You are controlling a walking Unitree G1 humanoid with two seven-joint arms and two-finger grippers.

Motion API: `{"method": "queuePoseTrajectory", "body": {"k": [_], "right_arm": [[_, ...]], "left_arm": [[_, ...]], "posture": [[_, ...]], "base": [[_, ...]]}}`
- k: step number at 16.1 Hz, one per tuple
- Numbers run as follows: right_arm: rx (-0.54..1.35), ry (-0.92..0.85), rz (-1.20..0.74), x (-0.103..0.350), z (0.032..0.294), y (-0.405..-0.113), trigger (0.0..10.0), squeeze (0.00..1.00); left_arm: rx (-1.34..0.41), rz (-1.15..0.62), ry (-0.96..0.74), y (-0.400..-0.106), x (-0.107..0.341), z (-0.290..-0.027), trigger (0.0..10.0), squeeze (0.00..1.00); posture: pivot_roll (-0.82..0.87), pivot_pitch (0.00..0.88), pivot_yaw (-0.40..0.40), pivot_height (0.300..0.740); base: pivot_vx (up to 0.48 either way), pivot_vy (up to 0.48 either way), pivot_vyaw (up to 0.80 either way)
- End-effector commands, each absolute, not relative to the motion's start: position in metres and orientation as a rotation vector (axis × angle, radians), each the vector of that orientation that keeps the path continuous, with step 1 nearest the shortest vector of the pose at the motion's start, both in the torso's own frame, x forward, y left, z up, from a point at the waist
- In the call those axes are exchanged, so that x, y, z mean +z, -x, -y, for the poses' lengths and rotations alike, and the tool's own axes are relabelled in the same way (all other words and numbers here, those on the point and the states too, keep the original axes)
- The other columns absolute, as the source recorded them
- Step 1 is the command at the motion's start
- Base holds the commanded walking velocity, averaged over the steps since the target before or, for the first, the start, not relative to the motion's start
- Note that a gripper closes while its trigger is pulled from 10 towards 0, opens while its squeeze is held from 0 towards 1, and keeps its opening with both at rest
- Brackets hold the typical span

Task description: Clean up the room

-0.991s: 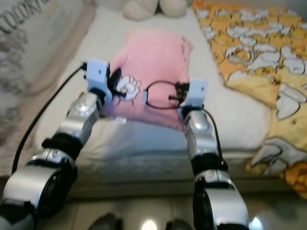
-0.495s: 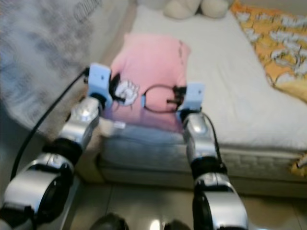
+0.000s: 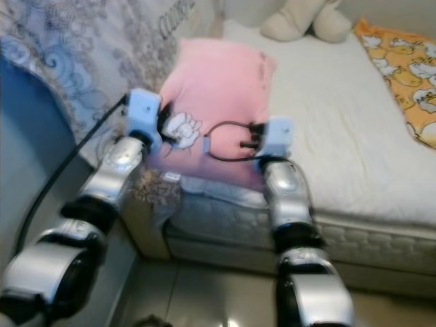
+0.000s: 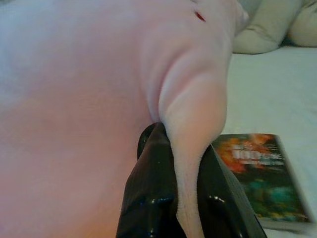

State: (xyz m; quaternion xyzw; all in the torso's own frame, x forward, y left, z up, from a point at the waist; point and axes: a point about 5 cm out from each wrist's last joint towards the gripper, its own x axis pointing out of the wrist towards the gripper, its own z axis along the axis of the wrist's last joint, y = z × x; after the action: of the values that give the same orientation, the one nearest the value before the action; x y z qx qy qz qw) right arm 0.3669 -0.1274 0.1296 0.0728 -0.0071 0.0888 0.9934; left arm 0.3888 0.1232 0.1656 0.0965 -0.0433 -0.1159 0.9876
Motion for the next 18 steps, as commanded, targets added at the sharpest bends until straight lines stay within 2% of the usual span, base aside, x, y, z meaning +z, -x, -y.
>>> {"method": "queuePoseTrajectory", "body": {"k": [1,11,18], "right_arm": [[0.112,-0.134,0.043,0.136,0.148,-0.369,10.0,0.0],[0.108,-0.137,0.027,0.131,0.149,-0.367,10.0,0.0],[0.16,-0.093,-0.054,0.122,0.14,-0.37,10.0,0.0]], "left_arm": [[-0.224,0.125,-0.194,-0.391,0.176,-0.118,10.0,0.0],[-0.244,0.114,-0.212,-0.389,0.173,-0.112,10.0,0.0],[-0.217,0.078,-0.18,-0.389,0.166,-0.106,10.0,0.0]], "posture": [[-0.02,0.0,0.024,0.74],[-0.01,0.0,0.03,0.74],[0.01,0.0,0.011,0.74]], "base": [[0.48,0.0,0.0],[0.473,0.0,0.0],[0.47,0.0,0.0]]}}
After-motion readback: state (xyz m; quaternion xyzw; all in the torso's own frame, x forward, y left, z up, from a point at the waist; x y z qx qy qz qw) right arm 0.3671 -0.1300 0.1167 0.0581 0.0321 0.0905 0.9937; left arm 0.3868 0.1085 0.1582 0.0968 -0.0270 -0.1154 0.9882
